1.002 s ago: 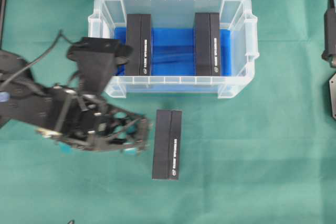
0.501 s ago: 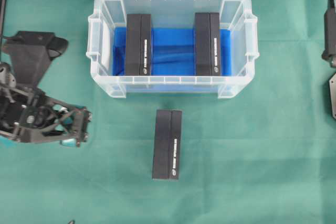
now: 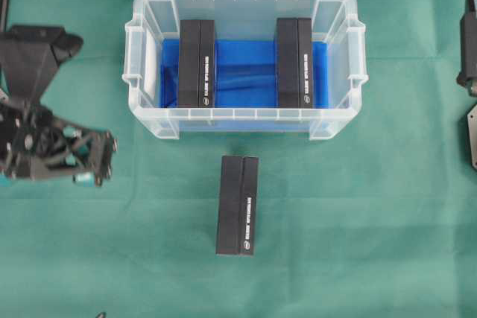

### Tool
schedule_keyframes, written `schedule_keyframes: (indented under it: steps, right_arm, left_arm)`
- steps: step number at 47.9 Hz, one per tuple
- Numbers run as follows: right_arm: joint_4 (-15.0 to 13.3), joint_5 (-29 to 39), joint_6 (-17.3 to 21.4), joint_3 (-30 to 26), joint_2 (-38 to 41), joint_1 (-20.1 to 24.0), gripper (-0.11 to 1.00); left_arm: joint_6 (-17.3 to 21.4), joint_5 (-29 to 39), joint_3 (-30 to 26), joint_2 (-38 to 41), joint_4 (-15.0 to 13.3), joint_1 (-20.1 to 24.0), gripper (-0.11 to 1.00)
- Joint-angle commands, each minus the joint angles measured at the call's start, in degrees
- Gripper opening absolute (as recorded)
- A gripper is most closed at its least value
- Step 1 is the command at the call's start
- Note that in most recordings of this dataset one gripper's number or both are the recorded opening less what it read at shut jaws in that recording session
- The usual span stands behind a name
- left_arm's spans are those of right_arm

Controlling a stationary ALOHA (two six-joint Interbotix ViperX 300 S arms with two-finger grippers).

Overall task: Take the box out of the case with the left arm.
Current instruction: 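Open the left gripper and withdraw it to the left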

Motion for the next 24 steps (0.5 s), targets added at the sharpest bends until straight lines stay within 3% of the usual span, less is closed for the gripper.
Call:
schedule_keyframes:
  steps: [1, 24]
  right_arm:
    - [0.0, -0.1, 0.1, -1.1, 0.1, 0.0, 0.03]
    - [0.0, -0.1, 0.1, -1.0, 0.1, 0.0, 0.03]
  left_arm:
    - [2.3, -0.1, 0.3, -2.1, 0.3, 3.5, 0.98]
    - [20.9, 0.7, 2.9, -6.4, 0.0, 23.7, 0.98]
